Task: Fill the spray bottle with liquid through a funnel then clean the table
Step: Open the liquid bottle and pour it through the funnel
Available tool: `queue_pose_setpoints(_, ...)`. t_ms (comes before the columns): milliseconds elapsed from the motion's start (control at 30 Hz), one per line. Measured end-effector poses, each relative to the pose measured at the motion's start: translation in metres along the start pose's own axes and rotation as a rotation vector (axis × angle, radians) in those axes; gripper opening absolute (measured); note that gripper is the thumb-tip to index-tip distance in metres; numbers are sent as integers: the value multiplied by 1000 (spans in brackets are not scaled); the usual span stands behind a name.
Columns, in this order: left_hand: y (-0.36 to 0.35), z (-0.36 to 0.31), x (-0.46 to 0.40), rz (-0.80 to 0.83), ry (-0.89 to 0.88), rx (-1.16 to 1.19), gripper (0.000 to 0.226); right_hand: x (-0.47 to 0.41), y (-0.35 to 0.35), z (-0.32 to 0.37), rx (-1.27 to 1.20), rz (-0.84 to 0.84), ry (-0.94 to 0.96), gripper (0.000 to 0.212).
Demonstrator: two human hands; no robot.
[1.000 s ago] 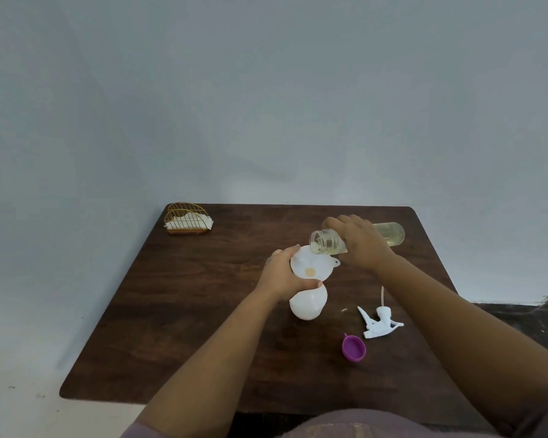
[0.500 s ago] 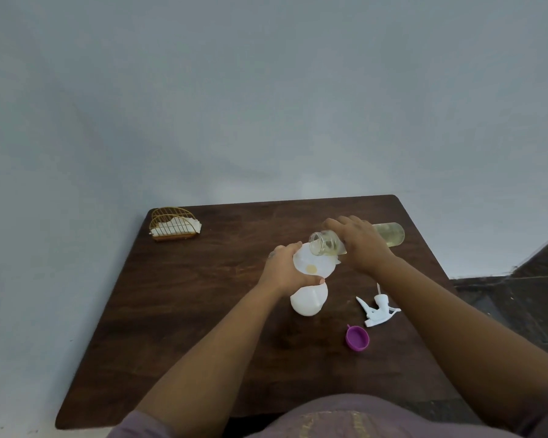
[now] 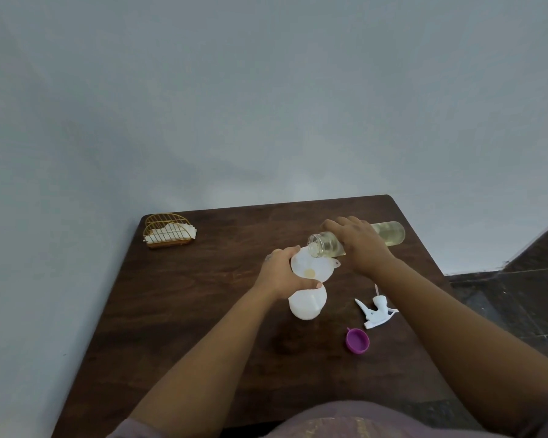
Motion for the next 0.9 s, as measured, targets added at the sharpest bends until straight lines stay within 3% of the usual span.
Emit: queue_pose_setpoints(900,6,-5,3,-5,-7,24,96,1,-8,-5,-12,15,-25,51)
Point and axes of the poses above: each hand's wrist, its own x-axis away from the middle knuckle, its own y-axis out of the back of the hand, z = x × y, the point moved 9 cm from there along -x, towards the middle knuckle, and after that the axes turned 12 degrees about -z, right-handed, at the moved point
